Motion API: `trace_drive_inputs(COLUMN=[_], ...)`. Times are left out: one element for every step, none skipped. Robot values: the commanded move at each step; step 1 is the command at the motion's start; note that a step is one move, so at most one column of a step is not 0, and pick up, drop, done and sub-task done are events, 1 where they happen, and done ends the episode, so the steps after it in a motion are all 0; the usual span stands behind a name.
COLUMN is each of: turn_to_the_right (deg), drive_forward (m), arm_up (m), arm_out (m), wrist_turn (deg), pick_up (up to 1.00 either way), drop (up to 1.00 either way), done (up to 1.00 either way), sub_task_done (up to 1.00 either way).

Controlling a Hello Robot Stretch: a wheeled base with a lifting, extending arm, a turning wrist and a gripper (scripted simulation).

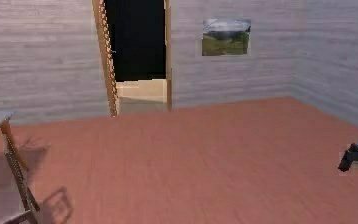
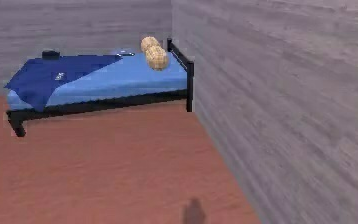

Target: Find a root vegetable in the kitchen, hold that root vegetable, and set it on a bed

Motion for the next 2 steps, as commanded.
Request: trace_drive_inputs(turn_to_the_right=[-45.0,-45.0], drive_forward=[0.00,0.00], arm_up=[0.00,0.00], arm_out=[0.00,0.00], wrist_turn=[0.0,0.0], pick_up=[0.00,0.00], drop=[0.00,0.00], done=[0.00,0.00], sub_task_done=[0.00,0.00])
